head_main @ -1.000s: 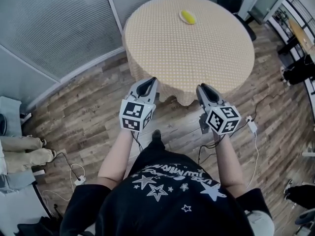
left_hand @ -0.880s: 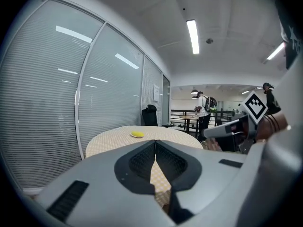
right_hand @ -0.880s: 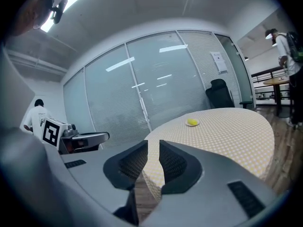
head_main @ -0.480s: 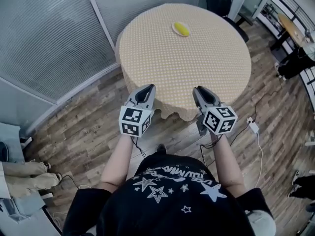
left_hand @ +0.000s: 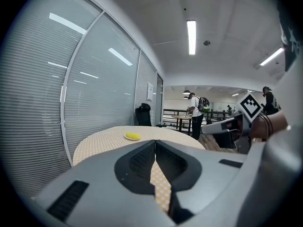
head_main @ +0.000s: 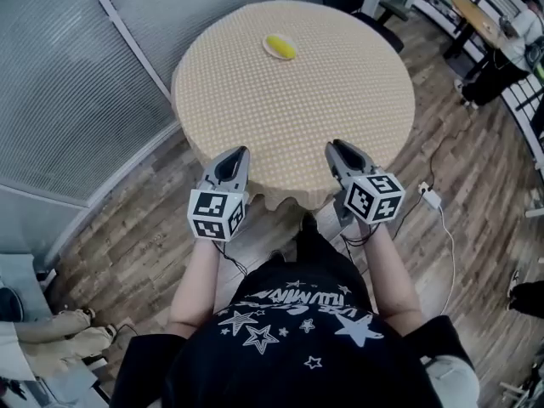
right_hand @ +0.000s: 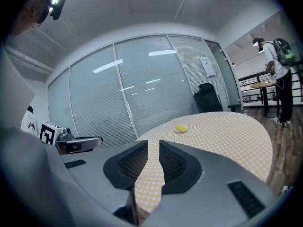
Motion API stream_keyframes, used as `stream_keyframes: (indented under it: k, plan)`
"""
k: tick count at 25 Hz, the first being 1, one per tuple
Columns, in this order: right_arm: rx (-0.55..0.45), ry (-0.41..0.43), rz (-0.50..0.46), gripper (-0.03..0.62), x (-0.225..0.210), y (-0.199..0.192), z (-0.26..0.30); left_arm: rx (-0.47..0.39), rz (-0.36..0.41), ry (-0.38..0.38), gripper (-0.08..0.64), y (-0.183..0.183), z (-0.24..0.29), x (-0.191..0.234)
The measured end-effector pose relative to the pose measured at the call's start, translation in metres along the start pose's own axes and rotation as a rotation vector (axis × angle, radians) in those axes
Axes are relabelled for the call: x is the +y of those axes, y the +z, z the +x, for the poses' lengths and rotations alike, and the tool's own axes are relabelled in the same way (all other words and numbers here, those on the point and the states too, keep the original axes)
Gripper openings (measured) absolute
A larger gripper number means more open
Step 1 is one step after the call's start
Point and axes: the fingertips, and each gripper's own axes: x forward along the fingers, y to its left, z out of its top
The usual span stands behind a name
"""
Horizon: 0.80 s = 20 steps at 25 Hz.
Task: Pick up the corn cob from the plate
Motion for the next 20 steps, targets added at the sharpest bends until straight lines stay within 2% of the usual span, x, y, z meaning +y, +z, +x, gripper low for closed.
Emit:
stream_keyframes:
  k: [8, 14, 20]
  plan:
    - [0.007, 0.067, 0.030, 0.066, -0.041, 0.018, 0.050, 0.015, 0.013, 0.081, 0.010, 0.009, 0.033, 0.014]
    - [0.058, 0.136, 0.021, 0.064, -0.082, 0.039, 0.102, 0.002, -0.006, 0.147, 0.010, 0.027, 0.089, 0.029]
    - [0.092, 0.215, -0.005, 0.064, -0.117, 0.065, 0.138, -0.008, 0.009, 0.210, 0.010, 0.047, 0.129, 0.037]
